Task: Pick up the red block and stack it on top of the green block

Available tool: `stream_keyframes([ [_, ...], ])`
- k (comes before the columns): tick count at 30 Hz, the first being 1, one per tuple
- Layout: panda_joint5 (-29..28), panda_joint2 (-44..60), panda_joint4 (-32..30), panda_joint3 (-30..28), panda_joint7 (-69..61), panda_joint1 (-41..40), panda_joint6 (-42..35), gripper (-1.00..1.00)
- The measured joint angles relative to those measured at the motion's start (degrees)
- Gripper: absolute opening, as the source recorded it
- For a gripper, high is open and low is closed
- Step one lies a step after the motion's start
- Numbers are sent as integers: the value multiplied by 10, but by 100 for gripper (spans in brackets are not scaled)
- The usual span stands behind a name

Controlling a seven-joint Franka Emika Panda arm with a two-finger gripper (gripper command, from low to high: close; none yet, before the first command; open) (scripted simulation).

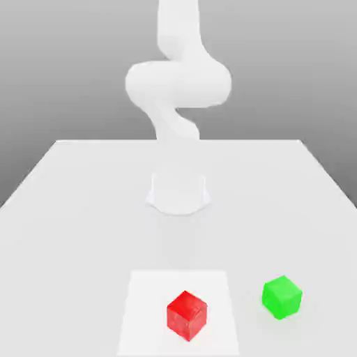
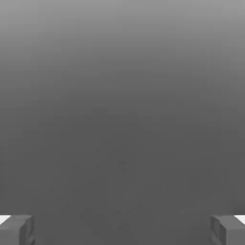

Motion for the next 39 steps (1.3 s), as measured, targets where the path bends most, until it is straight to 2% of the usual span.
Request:
stream_keyframes([
  [8, 32, 170, -53, -62, -177, 71, 76, 0],
  [14, 57, 296, -91, -86, -307, 104, 131, 0],
  [19, 60, 398, -124, -85, -403, 111, 178, 0],
  [23, 38, 477, -147, -83, -457, 107, 220, 0],
  [28, 72, 579, -137, -51, -495, 82, 301, 0],
  [29, 77, 593, -135, -45, -500, 77, 313, -100],
  [35, 79, 600, -134, -41, -501, 74, 317, -100],
  [39, 51, 542, -143, -60, -480, 87, 270, -100],
])
